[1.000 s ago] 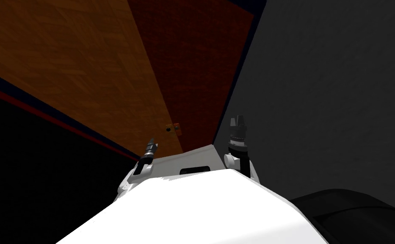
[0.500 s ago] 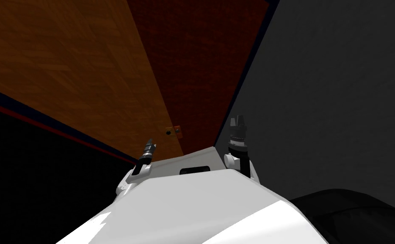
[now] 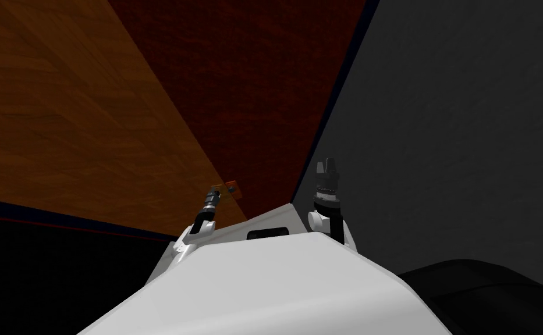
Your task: Pull the door open
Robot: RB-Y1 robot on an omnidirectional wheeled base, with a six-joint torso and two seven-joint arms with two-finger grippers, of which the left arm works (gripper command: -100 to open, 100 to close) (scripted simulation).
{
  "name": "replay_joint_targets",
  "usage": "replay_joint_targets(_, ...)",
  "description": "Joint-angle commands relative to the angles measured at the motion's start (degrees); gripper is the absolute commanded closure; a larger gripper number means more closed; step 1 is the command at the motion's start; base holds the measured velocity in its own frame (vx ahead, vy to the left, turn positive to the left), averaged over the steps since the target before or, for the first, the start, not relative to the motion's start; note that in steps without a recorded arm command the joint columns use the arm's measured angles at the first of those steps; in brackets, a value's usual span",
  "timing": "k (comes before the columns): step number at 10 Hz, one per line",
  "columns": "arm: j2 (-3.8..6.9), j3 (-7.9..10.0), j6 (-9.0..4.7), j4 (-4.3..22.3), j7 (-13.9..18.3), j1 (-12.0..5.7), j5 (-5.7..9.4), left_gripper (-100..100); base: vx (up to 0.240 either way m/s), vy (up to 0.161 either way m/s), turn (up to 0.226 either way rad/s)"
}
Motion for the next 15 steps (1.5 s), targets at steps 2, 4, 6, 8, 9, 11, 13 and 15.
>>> replay_joint_targets(2,0.12,0.10,-0.04,0.1,0.1,0.06,0.03,100,-0.016,0.015,0.002)
replay_joint_targets(4,0.12,0.10,-0.04,0.1,0.1,0.06,0.03,100,-0.023,0.013,-0.018)
replay_joint_targets(6,0.12,0.10,-0.04,0.1,0.1,0.06,0.03,100,0.000,0.000,0.000)
replay_joint_targets(8,1.07,1.18,0.10,0.7,0.2,1.49,0.23,100,-0.151,0.081,0.124)
replay_joint_targets(9,1.48,1.57,0.12,0.9,0.3,2.01,0.32,100,-0.184,0.082,0.116)
replay_joint_targets(11,1.52,0.56,-0.31,-0.2,0.9,2.65,0.23,-100,-0.211,0.033,-0.011)
replay_joint_targets(13,1.54,-1.36,-0.74,-2.2,1.8,3.40,0.09,-100,-0.234,-0.103,-0.123)
replay_joint_targets(15,1.56,-3.03,-1.11,-3.9,2.6,4.05,-0.04,-100,-0.181,-0.101,-0.095)
